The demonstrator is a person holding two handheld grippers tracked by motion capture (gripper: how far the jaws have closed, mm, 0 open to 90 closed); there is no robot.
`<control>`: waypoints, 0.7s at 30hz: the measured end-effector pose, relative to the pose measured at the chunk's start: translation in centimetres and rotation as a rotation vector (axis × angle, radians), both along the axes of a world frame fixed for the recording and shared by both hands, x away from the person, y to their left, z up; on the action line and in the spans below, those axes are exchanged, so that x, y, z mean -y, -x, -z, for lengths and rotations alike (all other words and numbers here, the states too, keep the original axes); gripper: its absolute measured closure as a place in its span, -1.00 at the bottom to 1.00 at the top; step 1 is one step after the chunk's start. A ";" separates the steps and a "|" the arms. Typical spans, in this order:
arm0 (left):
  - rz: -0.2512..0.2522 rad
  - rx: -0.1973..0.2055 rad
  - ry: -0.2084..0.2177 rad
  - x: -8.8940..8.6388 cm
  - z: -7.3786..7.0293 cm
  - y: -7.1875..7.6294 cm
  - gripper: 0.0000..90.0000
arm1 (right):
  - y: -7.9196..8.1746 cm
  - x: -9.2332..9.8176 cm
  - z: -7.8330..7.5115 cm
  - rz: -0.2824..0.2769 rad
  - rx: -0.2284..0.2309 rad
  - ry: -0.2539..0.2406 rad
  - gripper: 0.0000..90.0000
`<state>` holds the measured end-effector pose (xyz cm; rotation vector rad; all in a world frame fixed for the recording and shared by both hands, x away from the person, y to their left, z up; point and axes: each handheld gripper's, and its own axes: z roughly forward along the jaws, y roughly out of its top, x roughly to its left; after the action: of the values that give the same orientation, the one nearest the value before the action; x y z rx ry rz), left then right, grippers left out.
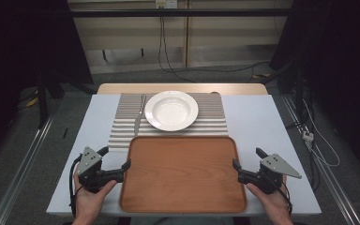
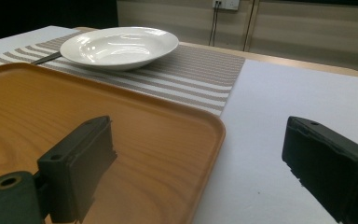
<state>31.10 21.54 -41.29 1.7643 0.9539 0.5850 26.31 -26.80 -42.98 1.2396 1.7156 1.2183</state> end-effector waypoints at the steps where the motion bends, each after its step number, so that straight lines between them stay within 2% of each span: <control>1: -0.001 0.000 0.000 0.0 0.0 0.0 -0.85 | 0.0 0.0 0.0 0.002 -0.003 -0.004 -0.81; 21: -0.003 -0.008 -0.005 0.2 -0.2 0.1 -0.82 | 0.0 0.1 0.1 0.022 -0.014 -0.025 -0.82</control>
<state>31.03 21.30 -41.12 1.7711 0.9610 0.5828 26.30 -26.89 -43.09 1.2819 1.6970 1.2241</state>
